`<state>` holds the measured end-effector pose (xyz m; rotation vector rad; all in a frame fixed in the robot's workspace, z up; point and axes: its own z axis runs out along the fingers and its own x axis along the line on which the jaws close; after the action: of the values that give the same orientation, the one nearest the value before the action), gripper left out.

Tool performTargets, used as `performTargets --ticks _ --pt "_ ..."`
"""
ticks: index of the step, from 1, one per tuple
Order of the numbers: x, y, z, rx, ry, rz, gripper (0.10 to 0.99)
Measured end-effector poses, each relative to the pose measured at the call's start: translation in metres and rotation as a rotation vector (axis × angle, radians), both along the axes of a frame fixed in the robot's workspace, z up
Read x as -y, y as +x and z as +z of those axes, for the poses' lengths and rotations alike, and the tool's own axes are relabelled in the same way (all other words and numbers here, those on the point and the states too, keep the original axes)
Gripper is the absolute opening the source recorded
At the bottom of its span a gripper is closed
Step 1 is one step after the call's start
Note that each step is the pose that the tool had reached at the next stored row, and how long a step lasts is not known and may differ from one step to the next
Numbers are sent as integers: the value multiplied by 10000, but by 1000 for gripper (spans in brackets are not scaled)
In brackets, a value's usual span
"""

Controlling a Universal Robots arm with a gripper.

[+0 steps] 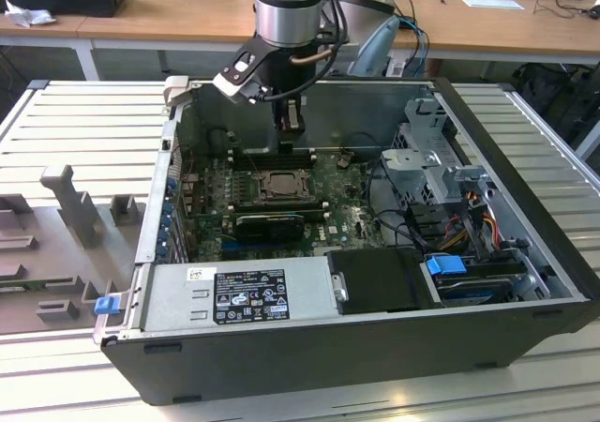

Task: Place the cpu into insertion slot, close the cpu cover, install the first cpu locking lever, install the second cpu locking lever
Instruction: 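Install the first cpu locking lever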

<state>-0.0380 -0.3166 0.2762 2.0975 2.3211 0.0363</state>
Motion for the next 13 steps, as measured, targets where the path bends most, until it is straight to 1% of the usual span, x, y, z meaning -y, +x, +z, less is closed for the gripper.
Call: performTargets --ticks 7,13 --pt "0 0 -3 0 1 976 106" --pt "0 0 -3 0 1 1325 106"
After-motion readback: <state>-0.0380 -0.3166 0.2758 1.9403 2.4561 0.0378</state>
